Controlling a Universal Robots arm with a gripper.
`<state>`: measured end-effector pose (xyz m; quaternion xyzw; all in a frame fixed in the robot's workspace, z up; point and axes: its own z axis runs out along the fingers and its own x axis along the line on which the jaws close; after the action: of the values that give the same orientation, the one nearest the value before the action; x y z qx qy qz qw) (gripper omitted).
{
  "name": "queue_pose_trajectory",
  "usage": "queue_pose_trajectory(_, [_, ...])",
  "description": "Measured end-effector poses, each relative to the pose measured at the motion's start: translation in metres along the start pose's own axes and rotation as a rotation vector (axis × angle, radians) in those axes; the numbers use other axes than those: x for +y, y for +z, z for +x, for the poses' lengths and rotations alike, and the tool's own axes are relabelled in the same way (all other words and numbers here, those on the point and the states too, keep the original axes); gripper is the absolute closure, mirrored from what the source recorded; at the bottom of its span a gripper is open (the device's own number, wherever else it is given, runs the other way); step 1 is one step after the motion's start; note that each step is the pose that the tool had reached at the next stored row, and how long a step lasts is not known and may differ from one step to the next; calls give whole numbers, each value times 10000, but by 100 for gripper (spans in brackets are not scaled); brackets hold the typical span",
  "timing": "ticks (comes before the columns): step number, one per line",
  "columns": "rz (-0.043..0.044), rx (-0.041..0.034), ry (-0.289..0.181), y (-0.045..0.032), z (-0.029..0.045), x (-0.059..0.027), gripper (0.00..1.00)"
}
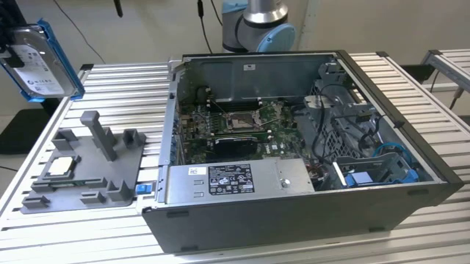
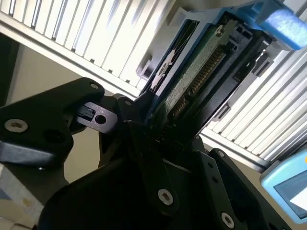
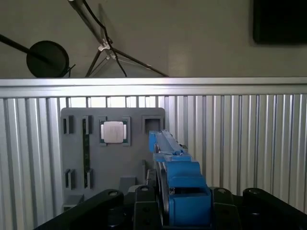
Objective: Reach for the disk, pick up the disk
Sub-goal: 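Pick up the disk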
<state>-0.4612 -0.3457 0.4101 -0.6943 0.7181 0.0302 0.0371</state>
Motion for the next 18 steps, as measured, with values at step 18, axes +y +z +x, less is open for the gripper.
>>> queue_pose_trajectory(18, [0,0,0,-397,-38,-3,100])
